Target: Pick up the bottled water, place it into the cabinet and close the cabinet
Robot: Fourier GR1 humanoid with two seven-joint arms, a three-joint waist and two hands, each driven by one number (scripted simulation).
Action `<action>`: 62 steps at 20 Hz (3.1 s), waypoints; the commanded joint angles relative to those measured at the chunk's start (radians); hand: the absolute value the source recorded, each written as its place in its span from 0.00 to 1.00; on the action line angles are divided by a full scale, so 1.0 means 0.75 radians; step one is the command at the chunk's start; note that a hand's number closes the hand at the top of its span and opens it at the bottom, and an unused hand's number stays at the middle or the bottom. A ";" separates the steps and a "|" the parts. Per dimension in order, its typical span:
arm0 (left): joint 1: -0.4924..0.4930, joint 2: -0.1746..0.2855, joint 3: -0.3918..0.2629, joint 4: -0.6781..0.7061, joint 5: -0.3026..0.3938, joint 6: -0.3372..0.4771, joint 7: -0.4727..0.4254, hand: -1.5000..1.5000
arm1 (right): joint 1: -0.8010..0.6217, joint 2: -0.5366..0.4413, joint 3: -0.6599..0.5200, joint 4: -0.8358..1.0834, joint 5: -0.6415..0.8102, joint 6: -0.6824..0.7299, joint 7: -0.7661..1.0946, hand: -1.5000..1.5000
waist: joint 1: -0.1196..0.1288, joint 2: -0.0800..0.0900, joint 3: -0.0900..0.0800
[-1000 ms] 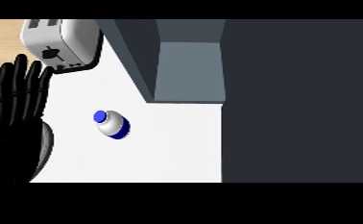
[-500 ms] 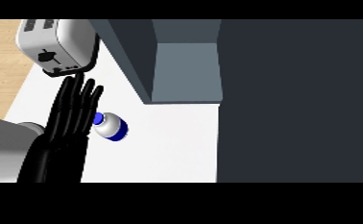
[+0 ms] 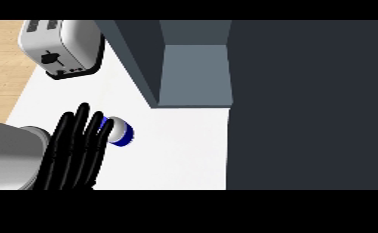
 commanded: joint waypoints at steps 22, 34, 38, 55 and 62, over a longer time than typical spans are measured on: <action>0.083 0.101 -0.175 -0.106 -0.233 0.282 0.102 0.00 | 0.187 0.009 -0.167 -0.211 -0.304 0.101 0.054 0.00 | -0.006 -0.004 -0.001; 0.238 0.234 0.073 0.029 0.017 0.281 -0.101 0.00 | 0.325 -0.002 -0.235 -0.249 -0.389 0.178 0.020 0.00 | -0.011 0.000 -0.005; 0.295 0.279 0.163 0.039 0.114 0.227 -0.127 0.00 | 0.425 0.048 -0.203 -0.275 -0.359 0.236 -0.056 0.00 | -0.019 -0.003 -0.004; 0.088 0.280 0.574 0.817 0.455 -0.058 -0.650 0.00 | 0.479 -0.028 -0.293 -0.250 -0.490 0.292 -0.124 0.00 | -0.028 0.002 -0.005; -0.090 0.257 0.646 1.123 0.466 -0.088 -0.705 0.00 | 0.468 -0.044 -0.277 -0.273 -0.498 0.266 -0.112 0.00 | -0.034 0.006 -0.005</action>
